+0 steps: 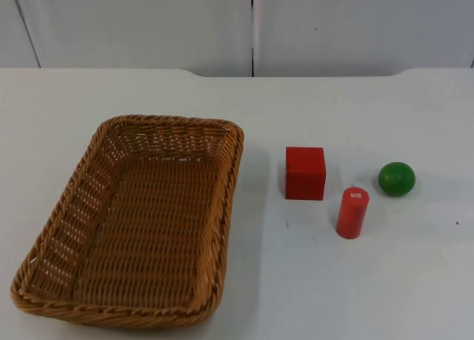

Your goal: Pick up the basket with the left hand and place the object to the left of the red cylinder into the basket with the right hand.

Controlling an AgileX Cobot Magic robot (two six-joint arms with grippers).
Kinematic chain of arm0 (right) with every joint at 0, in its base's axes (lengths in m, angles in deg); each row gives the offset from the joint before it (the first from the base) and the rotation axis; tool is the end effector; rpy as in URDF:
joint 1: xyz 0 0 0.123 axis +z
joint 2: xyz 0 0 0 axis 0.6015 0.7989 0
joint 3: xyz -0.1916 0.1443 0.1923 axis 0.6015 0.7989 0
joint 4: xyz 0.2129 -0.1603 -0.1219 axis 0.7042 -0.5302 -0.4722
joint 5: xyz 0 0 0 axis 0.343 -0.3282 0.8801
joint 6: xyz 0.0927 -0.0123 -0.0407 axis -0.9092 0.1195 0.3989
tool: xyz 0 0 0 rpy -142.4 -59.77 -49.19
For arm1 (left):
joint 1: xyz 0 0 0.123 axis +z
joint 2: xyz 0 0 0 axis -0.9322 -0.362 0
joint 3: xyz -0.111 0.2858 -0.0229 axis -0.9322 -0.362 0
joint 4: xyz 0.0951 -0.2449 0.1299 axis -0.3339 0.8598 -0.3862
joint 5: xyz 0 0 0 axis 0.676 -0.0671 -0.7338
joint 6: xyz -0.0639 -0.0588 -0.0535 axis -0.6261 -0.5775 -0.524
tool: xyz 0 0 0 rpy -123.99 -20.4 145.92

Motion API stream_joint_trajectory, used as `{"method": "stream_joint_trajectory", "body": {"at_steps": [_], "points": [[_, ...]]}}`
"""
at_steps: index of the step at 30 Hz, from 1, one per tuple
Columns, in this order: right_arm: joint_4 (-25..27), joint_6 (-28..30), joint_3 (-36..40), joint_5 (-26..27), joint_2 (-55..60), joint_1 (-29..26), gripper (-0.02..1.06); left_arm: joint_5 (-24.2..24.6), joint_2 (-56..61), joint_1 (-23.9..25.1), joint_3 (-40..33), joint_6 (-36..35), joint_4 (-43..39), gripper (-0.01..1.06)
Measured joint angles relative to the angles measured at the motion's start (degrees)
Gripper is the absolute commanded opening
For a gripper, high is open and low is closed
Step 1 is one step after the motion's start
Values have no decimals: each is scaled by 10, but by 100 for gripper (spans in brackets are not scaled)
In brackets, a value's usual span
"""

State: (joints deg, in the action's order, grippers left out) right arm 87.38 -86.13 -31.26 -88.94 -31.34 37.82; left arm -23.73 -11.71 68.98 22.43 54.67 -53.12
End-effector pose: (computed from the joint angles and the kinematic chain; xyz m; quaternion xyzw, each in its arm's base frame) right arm 0.0163 0.0012 0.2956 -0.0110 0.8554 0.0061 0.5177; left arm 0.0191 0.0007 0.2914 -0.0017 0.8569 0.0045 0.5155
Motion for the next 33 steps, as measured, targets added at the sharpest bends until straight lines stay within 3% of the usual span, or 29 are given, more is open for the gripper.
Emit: {"method": "stream_joint_trajectory", "body": {"at_steps": [7, 18, 33], "points": [[0, 0, 0, 0, 0, 0, 105, -14, -22, 0, 26, 0, 0, 99], [-1, 0, 0, 0, 0, 0, 105, -83, -125, 0, 73, 0, 0, 99], [-1, 0, 0, 0, 0, 0, 105, -127, -279, 0, 114, 0, 4, 99]]}}
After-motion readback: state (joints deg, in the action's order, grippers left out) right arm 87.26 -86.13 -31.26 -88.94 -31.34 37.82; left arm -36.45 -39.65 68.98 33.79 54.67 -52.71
